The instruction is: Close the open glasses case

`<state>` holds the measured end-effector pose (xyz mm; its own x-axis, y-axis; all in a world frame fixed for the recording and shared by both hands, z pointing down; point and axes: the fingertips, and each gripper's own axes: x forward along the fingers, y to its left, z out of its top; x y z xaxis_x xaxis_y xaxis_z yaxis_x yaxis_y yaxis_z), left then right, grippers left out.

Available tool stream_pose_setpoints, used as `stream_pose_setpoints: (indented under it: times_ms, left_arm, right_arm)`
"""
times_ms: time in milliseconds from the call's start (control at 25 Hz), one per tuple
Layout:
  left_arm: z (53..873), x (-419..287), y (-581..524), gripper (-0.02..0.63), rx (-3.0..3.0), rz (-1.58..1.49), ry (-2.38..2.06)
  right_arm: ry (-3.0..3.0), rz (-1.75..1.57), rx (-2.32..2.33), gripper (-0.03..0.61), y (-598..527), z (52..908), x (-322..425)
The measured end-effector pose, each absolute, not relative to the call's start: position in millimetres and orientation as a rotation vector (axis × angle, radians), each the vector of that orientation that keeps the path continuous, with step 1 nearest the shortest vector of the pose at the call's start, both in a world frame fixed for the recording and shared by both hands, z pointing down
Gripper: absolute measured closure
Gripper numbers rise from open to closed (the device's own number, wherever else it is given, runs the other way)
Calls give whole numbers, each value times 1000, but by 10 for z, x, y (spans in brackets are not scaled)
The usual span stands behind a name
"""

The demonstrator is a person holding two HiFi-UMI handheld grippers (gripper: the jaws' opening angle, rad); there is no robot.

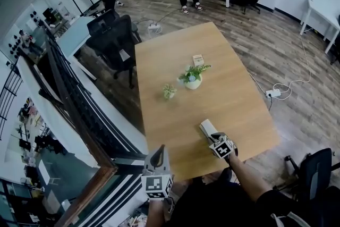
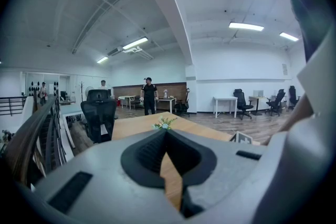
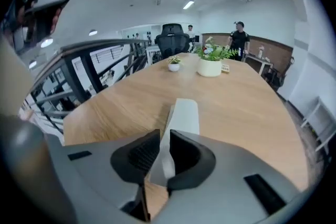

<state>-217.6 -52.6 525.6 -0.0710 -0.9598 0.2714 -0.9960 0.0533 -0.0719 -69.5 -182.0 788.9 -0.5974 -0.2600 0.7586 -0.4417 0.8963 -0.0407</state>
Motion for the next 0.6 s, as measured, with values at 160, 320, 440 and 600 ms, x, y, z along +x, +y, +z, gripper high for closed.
stream_pose_setpoints:
  times_ms: [160, 320, 440, 600]
  left_arm:
    - [5262, -2172, -536, 615, 2029, 361, -2170]
    - [5280, -2209, -569, 615, 2032, 362, -2172]
    - [5335, -2204, -544, 615, 2016, 366, -2166]
    - [5286, -2208, -550, 615, 2016, 365, -2185]
  right_arm:
    - [-2281, 438, 577, 555, -1927, 7841, -641]
    - [-2252, 376, 563, 560, -1979, 7908, -671]
    - [-2224, 372, 535, 560, -1869, 8059, -651]
    - [-2204, 341, 551, 560, -1861, 8084, -640]
